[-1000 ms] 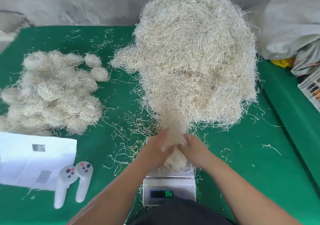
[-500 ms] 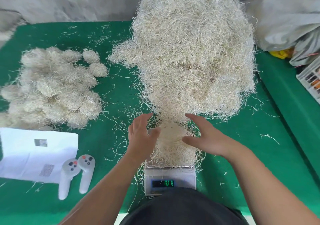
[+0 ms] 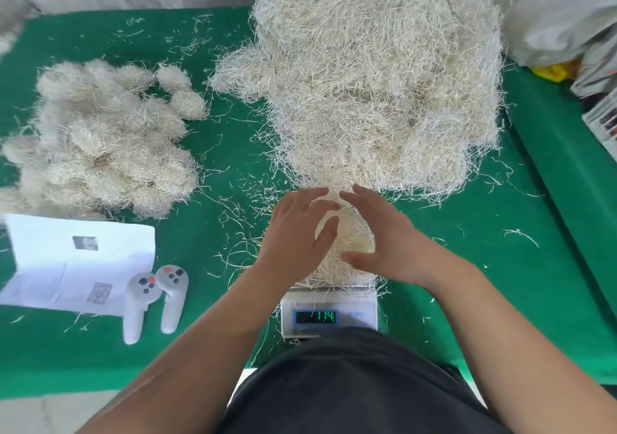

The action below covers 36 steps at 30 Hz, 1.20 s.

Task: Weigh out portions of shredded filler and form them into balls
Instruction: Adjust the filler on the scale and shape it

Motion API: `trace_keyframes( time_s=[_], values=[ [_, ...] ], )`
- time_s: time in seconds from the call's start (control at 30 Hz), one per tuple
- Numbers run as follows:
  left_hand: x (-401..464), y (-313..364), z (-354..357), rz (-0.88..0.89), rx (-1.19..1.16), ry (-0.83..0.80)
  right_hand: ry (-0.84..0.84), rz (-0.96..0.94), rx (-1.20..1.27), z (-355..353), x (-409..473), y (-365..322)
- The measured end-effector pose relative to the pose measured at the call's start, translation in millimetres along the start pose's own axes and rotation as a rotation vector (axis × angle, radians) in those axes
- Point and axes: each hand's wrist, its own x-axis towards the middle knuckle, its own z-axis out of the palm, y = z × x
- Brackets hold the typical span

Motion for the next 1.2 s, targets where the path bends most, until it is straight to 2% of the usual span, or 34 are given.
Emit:
trace_keyframes(
  time_s=[0.23, 0.33, 0.4, 0.5, 0.57, 0.6, 0.67, 0.73, 0.8, 0.83, 0.87, 0.93, 1.0, 1.1, 1.2],
  values=[
    [-2.8, 1.4, 2.5, 0.020, -0.024, 0.049, -0.002, -0.006, -0.020, 7.4, -2.5, 6.5],
    [-4.1, 0.2, 5.8, -0.032, -0.067, 0.055, -0.016, 0.018, -0.055, 16.3, 0.2, 17.3],
    [-5.2, 0.4, 12.3, -0.174, -0.156, -0.011, -0.079, 0.074, -0.118, 31.0, 2.0, 22.7],
    [-4.6, 7.9, 22.8, -0.564, -0.454, -0.204, -0.161, 0.165, -0.207, 60.1, 8.2, 23.5],
    [-2.0, 16.1, 27.7, -0.736, -0.727, -0.276, -0.075, 0.203, -0.100, 70.2, 15.8, 22.1],
    [0.5, 19.8, 29.1, -0.755, -0.833, -0.282, -0.016, 0.226, 0.014, 70.1, 19.8, 18.9],
    [9.5, 28.2, 27.2, -0.749, -0.984, -0.203, 0.083, 0.275, 0.384, 60.7, 26.4, 6.3],
    [22.8, 39.5, 19.6, -0.758, -1.110, -0.006, 0.187, 0.256, 0.770, 46.4, 33.3, -14.8],
    [40.7, 48.6, 8.3, -0.775, -1.261, 0.197, 0.290, 0.209, 1.057, 33.4, 41.6, -35.7],
    [50.7, 52.8, -0.7, -0.785, -1.337, 0.233, 0.340, 0.171, 1.149, 26.0, 44.7, -47.4],
    [60.3, 57.3, -10.4, -0.800, -1.420, 0.222, 0.399, 0.133, 1.166, 19.2, 48.7, -56.4],
    [74.1, 69.5, -31.1, -0.872, -1.621, 0.104, 0.554, 0.092, 1.042, 3.9, 54.7, -72.2],
    [84.3, 78.2, -44.9, -0.897, -1.703, 0.084, 0.641, 0.073, 0.932, -12.3, 58.5, -88.0],
    [99.0, 88.4, -68.4, -0.800, -1.665, 0.207, 0.589, 0.036, 1.037, -40.1, 68.1, -110.2],
    [106.3, 95.5, -90.0, -0.641, -1.504, 0.347, 0.537, 0.000, 1.067, -61.2, 76.3, -118.5]
  ],
)
